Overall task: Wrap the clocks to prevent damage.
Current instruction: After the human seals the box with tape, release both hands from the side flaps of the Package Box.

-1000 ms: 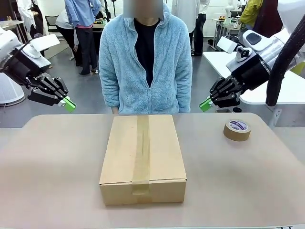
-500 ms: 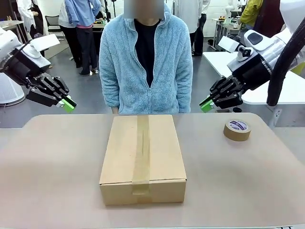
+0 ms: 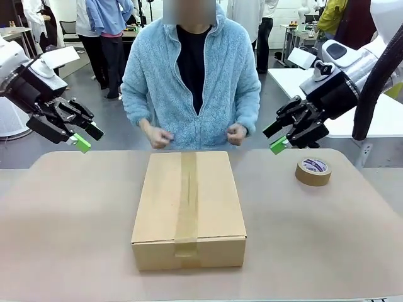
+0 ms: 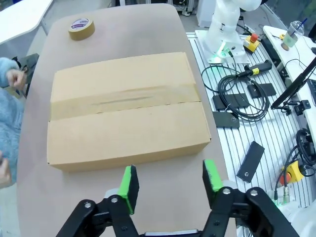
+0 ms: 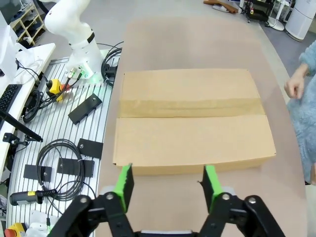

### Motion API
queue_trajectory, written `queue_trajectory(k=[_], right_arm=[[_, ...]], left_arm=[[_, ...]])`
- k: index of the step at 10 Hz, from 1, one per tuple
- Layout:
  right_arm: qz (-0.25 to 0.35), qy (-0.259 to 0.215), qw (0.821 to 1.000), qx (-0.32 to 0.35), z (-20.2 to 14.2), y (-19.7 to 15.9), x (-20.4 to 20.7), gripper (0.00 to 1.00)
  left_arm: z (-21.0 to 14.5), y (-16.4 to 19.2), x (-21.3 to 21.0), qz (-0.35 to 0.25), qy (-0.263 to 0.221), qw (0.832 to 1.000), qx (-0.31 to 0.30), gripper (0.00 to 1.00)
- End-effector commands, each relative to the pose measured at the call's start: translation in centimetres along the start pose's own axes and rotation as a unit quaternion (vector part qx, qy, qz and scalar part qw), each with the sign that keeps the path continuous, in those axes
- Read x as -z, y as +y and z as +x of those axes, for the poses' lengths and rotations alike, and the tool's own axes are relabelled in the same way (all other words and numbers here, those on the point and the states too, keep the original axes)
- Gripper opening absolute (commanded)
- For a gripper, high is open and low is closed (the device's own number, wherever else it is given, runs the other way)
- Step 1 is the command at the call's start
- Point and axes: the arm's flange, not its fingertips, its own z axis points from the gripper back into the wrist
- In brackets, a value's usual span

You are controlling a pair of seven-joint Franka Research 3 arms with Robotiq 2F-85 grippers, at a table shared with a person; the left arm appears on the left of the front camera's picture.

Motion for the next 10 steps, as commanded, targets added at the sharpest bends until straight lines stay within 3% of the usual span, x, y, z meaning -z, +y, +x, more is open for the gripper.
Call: queue_trajectory(k=[1,7,8,9,10], right_arm=[[0.007,-0.012,1.000,0.000,0.09,0.26,0.05,1.00],[0.015,-0.021,1.000,-0.006,0.07,0.39,0.32,1.00],[-0.019,-0.003,0.999,0.030,0.30,0.63,0.37,1.00],[0.011,-0.004,1.000,0.000,0.01,0.24,0.12,1.00],[0.011,-0.004,1.000,0.000,0.01,0.24,0.12,1.00]], left_arm=[[0.42,0.33,-0.37,-0.008,0.007,1.000,-0.005,1.00],[0.45,0.29,-0.34,-0.012,0.010,1.000,-0.004,1.00],[0.80,0.02,-0.05,0.016,0.036,0.999,-0.015,1.00],[0.00,0.08,0.05,-0.005,0.001,1.000,0.000,1.00],[0.00,0.08,0.05,-0.005,0.001,1.000,0.000,1.00]])
